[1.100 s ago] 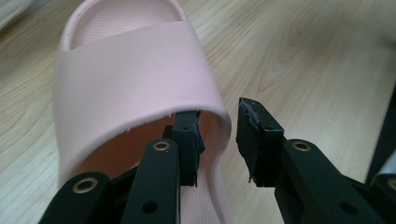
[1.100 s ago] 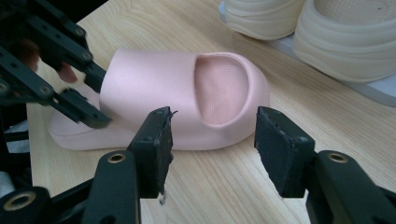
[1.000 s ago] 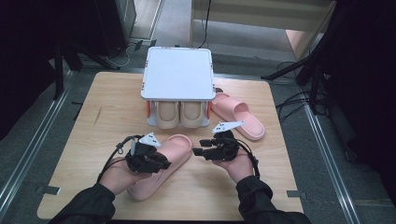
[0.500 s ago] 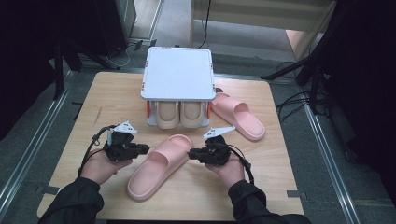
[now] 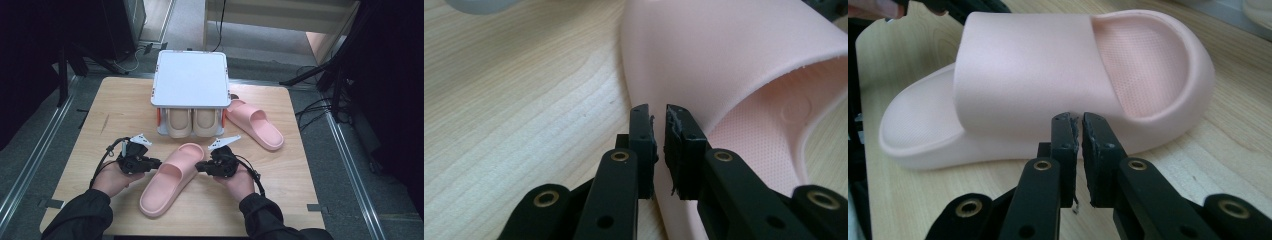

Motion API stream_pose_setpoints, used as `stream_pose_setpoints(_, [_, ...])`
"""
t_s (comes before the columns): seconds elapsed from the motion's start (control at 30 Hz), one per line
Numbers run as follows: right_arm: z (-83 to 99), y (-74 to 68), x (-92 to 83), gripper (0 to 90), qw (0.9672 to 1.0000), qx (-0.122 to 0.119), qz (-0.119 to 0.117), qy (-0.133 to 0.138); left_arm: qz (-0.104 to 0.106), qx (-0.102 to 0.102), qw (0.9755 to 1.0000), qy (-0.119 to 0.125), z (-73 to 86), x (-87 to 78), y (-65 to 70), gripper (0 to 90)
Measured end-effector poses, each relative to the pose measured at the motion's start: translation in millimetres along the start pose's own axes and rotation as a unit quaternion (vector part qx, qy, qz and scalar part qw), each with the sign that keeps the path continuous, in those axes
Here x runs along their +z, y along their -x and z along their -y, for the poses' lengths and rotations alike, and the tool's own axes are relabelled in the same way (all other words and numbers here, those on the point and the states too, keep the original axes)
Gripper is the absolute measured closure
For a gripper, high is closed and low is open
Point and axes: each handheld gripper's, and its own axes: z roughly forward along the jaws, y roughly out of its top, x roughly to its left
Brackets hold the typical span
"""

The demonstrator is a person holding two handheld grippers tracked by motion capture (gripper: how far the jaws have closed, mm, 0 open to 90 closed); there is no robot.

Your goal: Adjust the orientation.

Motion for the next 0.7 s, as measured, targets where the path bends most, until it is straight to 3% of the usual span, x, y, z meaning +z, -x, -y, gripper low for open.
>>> stream_pose_setpoints(0.17, [-2.9, 2.8, 1.9, 82.0, 0.9999, 0.004, 0.012, 0.005, 0.006, -0.006, 1.0000, 0.000, 1.6, 0.1, 4.7, 81.6])
stream_pose_setpoints(0.47, [-11.9, 7.8, 7.3, 82.3, 0.9999, 0.008, 0.014, 0.006, 0.009, -0.026, 0.9995, 0.018, 5.6, -2.3, 12.6, 81.5])
stream_pose_setpoints(0.7, [-18.2, 10.6, 9.4, 79.2, 0.9998, 0.003, 0.018, 0.008, 0.012, -0.031, 0.9990, 0.031, 6.0, -6.2, 12.9, 74.0])
